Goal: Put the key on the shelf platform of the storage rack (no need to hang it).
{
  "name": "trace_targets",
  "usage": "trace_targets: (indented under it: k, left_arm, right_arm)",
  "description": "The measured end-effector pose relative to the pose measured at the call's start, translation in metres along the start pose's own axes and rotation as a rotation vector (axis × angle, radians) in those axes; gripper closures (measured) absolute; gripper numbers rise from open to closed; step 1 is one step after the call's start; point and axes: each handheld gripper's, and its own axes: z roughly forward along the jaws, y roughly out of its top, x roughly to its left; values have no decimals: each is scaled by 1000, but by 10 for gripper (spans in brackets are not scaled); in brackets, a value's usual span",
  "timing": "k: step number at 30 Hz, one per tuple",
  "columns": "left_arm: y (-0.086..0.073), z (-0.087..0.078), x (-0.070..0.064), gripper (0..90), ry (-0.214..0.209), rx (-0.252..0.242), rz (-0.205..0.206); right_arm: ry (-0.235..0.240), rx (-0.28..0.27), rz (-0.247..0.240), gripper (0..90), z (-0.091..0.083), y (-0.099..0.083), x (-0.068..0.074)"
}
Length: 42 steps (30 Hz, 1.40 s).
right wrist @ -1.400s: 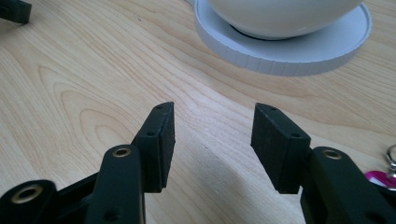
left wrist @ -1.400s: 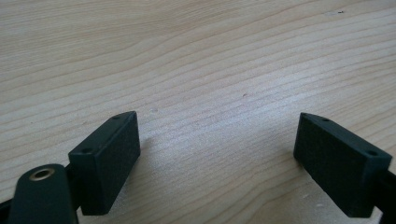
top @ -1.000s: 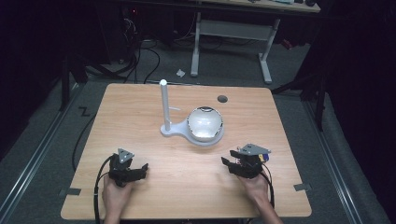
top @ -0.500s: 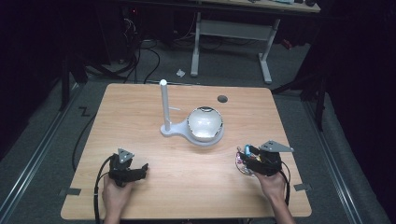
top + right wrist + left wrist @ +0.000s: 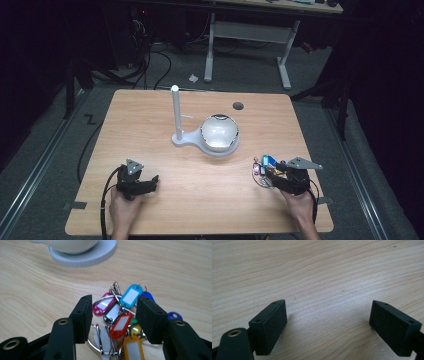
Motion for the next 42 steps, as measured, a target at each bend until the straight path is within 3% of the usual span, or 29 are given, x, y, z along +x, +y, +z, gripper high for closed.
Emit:
trace_targets:
  k: [8,26,31,42]
  left_arm:
    - [0,0,0,149,-3,-3,7]
    - [0,0,0,149,-1,-1,3]
    - [0,0,0,149,-3,0,6]
    - [0,0,0,149,-3,0,6]
  right_arm:
    - [2,43,9,480,10,-15,-1]
    - [-5,80,-14,499,24,-21,0]
    - [-7,106,-43,528,29,-20,1]
    - [63,126,-23,660,34,-16,-5]
